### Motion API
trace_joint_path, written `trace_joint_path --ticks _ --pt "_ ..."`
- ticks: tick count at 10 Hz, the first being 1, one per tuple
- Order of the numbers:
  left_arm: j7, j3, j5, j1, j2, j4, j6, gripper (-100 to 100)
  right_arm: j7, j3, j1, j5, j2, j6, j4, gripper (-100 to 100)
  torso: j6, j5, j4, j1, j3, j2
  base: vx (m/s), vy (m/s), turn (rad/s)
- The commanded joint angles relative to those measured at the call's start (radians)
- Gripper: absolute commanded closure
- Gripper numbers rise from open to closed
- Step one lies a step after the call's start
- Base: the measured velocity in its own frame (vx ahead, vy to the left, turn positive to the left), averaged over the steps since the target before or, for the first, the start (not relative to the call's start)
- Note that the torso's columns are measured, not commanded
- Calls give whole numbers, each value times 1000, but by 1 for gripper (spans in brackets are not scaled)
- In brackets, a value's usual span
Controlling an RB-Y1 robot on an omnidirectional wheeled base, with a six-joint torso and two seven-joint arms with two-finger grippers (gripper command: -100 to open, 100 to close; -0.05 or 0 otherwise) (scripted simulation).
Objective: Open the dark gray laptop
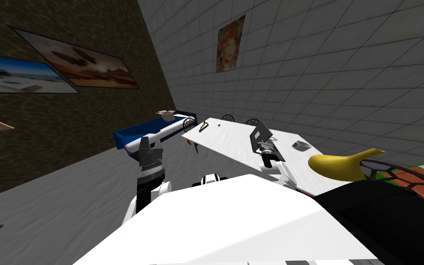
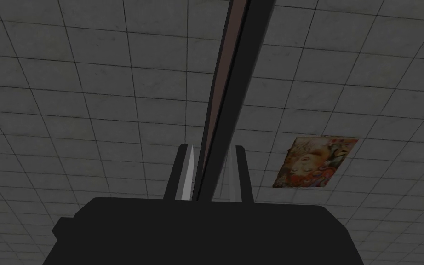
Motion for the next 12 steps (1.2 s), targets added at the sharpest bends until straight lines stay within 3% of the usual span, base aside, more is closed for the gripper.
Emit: trace_joint_path --ticks 1,2,4,5,11,12 --pt "0 0 0 0 0 0 0 0 -28 -14 -19 -9 29 -31 41 100 -1 -1 -1 0 0 0 -14 -33 -34" --pt "0 0 0 0 0 0 0 0 -27 -8 -22 -12 17 -28 21 100 -2 -1 -1 1 0 -1 -6 -7 -3" --pt "0 0 0 0 0 0 0 0 -66 -24 -43 -44 65 -109 79 100 -5 1 -1 5 -3 -4 18 -44 -139" --pt "0 0 0 0 0 0 0 0 -66 -24 -43 -44 65 -109 79 100 -5 0 -2 4 -3 -5 18 -39 -81" --pt "0 0 0 0 0 0 0 0 -126 -47 -75 -97 145 -237 176 100 -9 -4 -6 3 -4 -9 14 -36 -84" --pt "0 0 0 0 0 0 0 0 -126 -47 -75 -97 145 -237 176 100 -9 -4 -5 4 -4 -8 5 -29 -59"
